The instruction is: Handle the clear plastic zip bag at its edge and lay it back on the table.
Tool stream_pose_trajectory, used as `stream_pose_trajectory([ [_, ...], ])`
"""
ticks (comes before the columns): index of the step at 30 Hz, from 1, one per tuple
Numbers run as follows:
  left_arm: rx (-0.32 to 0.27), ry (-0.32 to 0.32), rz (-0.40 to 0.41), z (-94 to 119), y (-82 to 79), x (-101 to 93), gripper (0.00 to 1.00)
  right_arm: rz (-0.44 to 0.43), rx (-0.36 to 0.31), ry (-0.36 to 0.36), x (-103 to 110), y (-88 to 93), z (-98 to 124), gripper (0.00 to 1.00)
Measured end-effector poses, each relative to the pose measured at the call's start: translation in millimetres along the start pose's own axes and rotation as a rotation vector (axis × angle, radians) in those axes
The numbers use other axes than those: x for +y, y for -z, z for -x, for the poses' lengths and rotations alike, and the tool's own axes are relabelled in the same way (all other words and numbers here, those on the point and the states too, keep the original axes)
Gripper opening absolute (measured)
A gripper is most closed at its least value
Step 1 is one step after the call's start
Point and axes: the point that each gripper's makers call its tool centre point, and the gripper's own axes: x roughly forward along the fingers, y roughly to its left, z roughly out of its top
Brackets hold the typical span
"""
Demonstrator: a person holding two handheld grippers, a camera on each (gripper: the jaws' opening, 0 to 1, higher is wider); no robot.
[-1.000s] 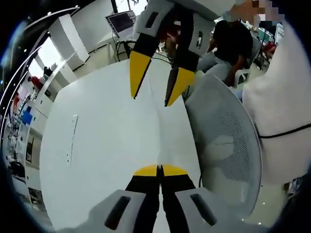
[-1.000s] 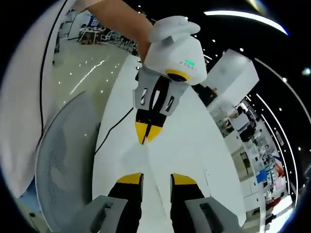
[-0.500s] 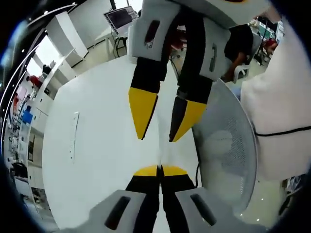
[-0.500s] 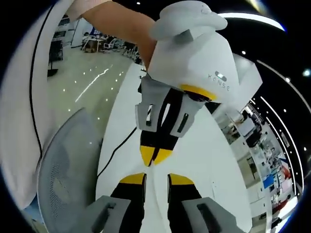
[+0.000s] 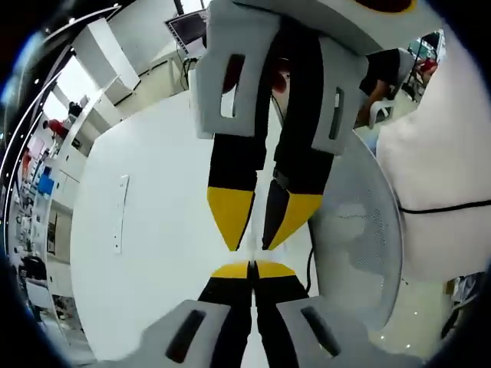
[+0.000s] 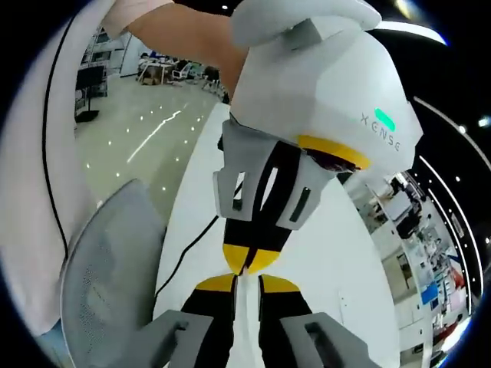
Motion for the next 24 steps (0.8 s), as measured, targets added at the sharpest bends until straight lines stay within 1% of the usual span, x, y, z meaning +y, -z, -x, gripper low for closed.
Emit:
stream_pose_trajectory([
  [4, -0.002, -0.003, -0.001, 0.5, -0.6, 0.4, 0.00, 0.000, -0.001, -0.005, 0.6, -1.2, -2.4, 0.02],
  [12, 0.001, -0.004, -0.003, 0.5, 0.7, 0.6, 0.00, -0.004, 0.013, -0.009, -0.3, 4.2, -6.6, 0.02],
  [16, 0.005, -0.006, -0.004, 0.7, 1.6, 1.6, 0.00, -0.001, 0.010, -0.009, -0.3, 2.8, -7.2, 0.01],
  [24, 0.008, -0.004, -0.007, 0.7, 1.5, 1.3, 0.00, -0.022, 0.007, -0.013, -0.4, 2.7, -10.1, 0.01],
])
